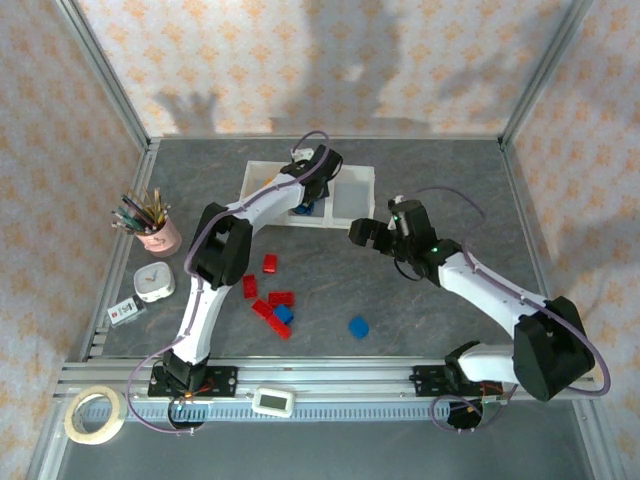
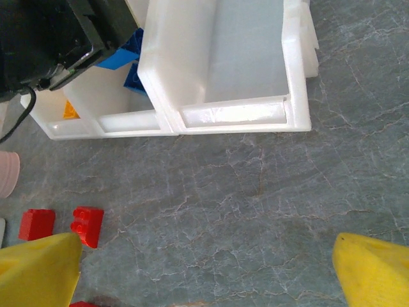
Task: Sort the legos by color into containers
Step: Place the lego in the container, then touch the lego at the bottom-center of the table.
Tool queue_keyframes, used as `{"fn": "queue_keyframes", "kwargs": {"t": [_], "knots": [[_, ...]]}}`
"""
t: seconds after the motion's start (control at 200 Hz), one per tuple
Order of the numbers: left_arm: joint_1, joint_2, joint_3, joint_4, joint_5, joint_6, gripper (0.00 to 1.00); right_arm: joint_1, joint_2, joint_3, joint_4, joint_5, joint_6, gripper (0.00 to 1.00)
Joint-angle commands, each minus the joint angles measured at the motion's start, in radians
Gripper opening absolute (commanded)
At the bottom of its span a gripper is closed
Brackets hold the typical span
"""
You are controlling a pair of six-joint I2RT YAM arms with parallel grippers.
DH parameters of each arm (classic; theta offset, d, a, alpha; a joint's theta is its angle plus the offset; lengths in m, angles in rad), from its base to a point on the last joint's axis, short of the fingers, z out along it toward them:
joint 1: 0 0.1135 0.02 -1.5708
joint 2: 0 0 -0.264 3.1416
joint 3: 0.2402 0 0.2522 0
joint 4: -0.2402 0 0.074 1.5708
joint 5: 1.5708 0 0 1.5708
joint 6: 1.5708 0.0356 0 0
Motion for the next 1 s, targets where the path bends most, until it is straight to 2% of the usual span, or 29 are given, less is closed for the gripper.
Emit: {"fn": "queue_keyframes", "kwargs": {"t": [0.0,0.155,0.42,0.621,0.821,0.991], "knots": [[0.008,-0.018,0.060,-0.039,-0.010,0.019,0.53,-0.003,0.008,0.038,0.005,0.015,-0.012,1.00],[0.008,-0.056,0.041,-0.031,0.003,0.019,0.58,-0.003,0.006,0.046,0.006,0.019,-0.006,1.00],[0.006,-0.175,-0.034,-0.038,0.040,0.009,0.59,-0.003,-0.006,0.062,-0.010,0.002,-0.029,1.00],[-0.028,-0.399,-0.289,0.022,0.084,-0.004,0.61,-0.002,-0.030,0.032,-0.038,-0.049,-0.110,1.00],[-0.101,-0.627,-0.578,0.041,0.090,-0.071,0.62,0.017,-0.042,-0.007,-0.043,-0.103,-0.146,1.00],[-0.179,-0.748,-0.739,-0.029,0.082,-0.162,0.63,0.070,-0.065,-0.047,-0.029,-0.140,-0.179,1.00]]}}
